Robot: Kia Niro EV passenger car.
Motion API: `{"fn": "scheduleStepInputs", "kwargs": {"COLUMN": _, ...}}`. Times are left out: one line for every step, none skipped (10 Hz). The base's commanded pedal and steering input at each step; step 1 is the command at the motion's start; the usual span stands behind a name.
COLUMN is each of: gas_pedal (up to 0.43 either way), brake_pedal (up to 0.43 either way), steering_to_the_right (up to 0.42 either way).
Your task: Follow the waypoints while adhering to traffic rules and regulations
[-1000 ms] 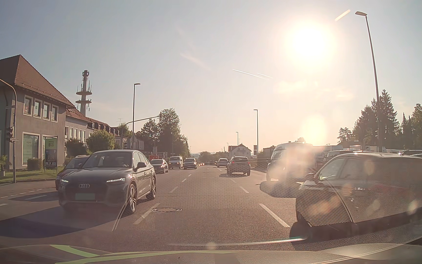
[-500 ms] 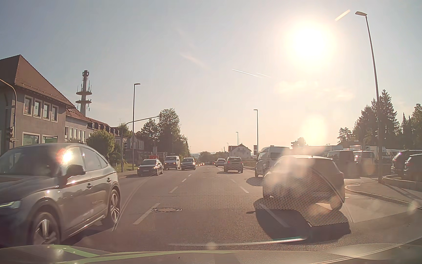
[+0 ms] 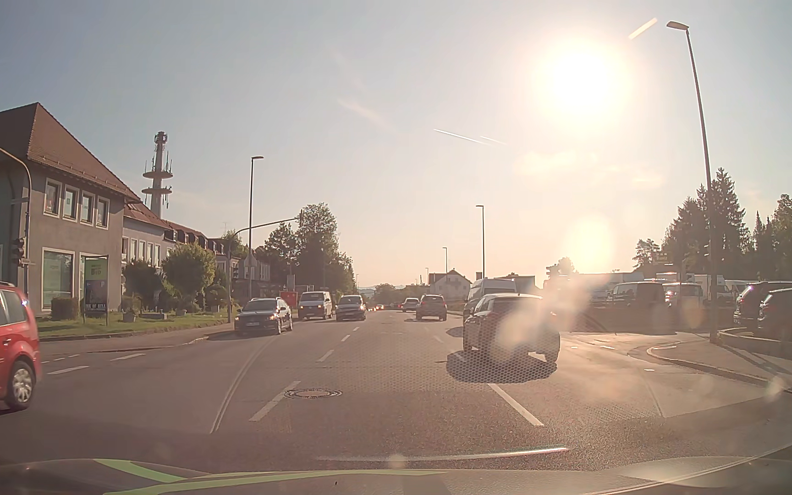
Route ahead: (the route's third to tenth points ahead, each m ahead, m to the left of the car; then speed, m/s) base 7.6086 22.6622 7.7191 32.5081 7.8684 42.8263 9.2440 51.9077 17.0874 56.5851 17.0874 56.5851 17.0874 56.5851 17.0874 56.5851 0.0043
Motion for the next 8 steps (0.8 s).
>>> {"fn": "scheduleStepInputs", "kwargs": {"gas_pedal": 0.000, "brake_pedal": 0.268, "steering_to_the_right": 0.002}}
{"fn": "scheduleStepInputs", "kwargs": {"gas_pedal": 0.000, "brake_pedal": 0.268, "steering_to_the_right": 0.002}}
{"fn": "scheduleStepInputs", "kwargs": {"gas_pedal": 0.000, "brake_pedal": 0.268, "steering_to_the_right": 0.002}}
{"fn": "scheduleStepInputs", "kwargs": {"gas_pedal": 0.000, "brake_pedal": 0.268, "steering_to_the_right": 0.002}}
{"fn": "scheduleStepInputs", "kwargs": {"gas_pedal": 0.000, "brake_pedal": 0.274, "steering_to_the_right": 0.002}}
{"fn": "scheduleStepInputs", "kwargs": {"gas_pedal": 0.000, "brake_pedal": 0.268, "steering_to_the_right": 0.002}}
{"fn": "scheduleStepInputs", "kwargs": {"gas_pedal": 0.000, "brake_pedal": 0.274, "steering_to_the_right": 0.002}}
{"fn": "scheduleStepInputs", "kwargs": {"gas_pedal": 0.000, "brake_pedal": 0.274, "steering_to_the_right": 0.002}}
